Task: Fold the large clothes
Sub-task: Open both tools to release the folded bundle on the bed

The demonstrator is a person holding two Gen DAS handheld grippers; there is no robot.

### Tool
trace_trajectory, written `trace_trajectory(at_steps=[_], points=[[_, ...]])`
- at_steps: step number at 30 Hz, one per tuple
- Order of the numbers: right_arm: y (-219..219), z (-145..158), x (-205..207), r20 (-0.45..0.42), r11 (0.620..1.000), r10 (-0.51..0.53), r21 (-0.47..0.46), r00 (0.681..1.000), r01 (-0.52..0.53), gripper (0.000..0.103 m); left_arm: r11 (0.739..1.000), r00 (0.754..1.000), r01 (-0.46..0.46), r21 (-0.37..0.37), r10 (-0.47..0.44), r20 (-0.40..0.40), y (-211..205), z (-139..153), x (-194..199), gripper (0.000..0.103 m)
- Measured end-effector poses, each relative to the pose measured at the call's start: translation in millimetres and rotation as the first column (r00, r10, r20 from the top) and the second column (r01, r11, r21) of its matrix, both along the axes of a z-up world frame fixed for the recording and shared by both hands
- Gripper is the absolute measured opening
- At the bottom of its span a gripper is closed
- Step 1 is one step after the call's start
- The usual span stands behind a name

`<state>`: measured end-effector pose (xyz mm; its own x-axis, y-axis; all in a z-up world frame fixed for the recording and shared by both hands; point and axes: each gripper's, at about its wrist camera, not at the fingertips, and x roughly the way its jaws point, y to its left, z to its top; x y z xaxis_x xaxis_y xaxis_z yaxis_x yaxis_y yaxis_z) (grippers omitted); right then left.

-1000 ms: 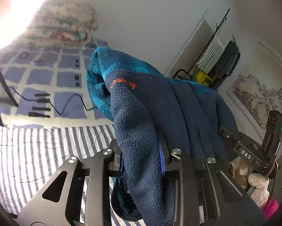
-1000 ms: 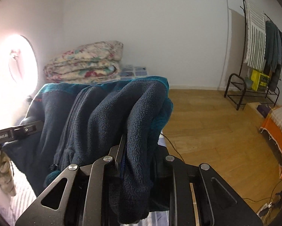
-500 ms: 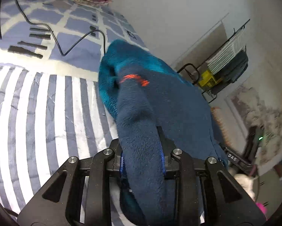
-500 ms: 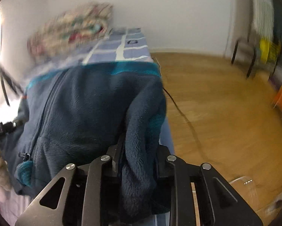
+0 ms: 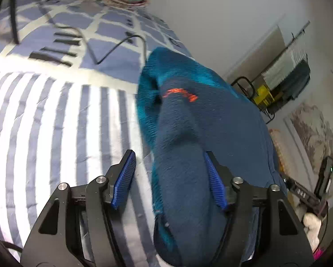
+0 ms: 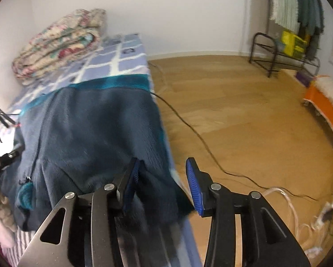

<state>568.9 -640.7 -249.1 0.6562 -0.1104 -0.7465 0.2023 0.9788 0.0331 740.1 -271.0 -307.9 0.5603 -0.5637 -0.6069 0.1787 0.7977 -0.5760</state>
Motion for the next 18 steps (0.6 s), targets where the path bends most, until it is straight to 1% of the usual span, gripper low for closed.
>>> trace_trajectory(at_steps=[1, 2, 4, 6, 9, 11, 13, 15, 18], points=[[0.7, 3.7, -5.6, -0.015, 1.000, -0.013, -0.017, 1.000, 0.013, 0.040, 1.000, 1.000, -0.018, 0.012, 0.018, 0.007, 2.2, 1.8, -4.9, 0.069], [1.9, 8.4, -12.4, -0.023, 0.999, -0.025, -0.032, 0.999, 0.024, 0.040, 0.999, 0.999, -0.036, 0.040, 0.035, 0.024, 3.5, 5.7, -12.9, 0.069], [5.5, 19.1, -23.5, -0.022, 0.999, -0.022, -0.032, 1.000, 0.022, 0.040, 0.995, 0.998, -0.046, 0.089, 0.043, 0.036, 5.4, 11.2, -26.3, 0.069], [10.4, 30.5, -37.9, -0.016, 0.999, -0.014, -0.029, 1.000, 0.013, 0.040, 0.993, 0.999, -0.034, 0.109, 0.031, 0.032, 8.9, 19.2, -43.6, 0.069], [21.0, 50.6, -45.8, 0.002, 0.999, 0.006, -0.039, 1.000, -0.006, 0.040, 0.988, 0.999, -0.004, 0.155, -0.002, 0.039, 16.0, 36.4, -68.7, 0.069], [28.6, 66.3, -55.4, 0.024, 0.999, 0.009, -0.040, 1.000, -0.008, 0.040, 0.981, 0.998, 0.002, 0.193, -0.014, 0.059, 23.0, 53.9, -86.2, 0.069], [38.8, 89.0, -67.1, 0.064, 0.999, 0.021, -0.034, 0.998, -0.019, 0.040, 0.980, 0.995, -0.002, 0.198, -0.017, 0.095, 33.2, 79.0, -108.3, 0.069], [48.1, 106.3, -73.6, 0.086, 0.999, 0.037, -0.041, 0.996, -0.034, 0.040, 0.978, 0.990, -0.001, 0.210, -0.029, 0.138, 42.5, 107.7, -134.0, 0.069], [64.6, 135.3, -96.7, 0.126, 0.998, 0.052, -0.047, 0.991, -0.047, 0.040, 0.969, 0.978, 0.012, 0.246, -0.062, 0.197, 50.8, 150.1, -174.0, 0.069]])
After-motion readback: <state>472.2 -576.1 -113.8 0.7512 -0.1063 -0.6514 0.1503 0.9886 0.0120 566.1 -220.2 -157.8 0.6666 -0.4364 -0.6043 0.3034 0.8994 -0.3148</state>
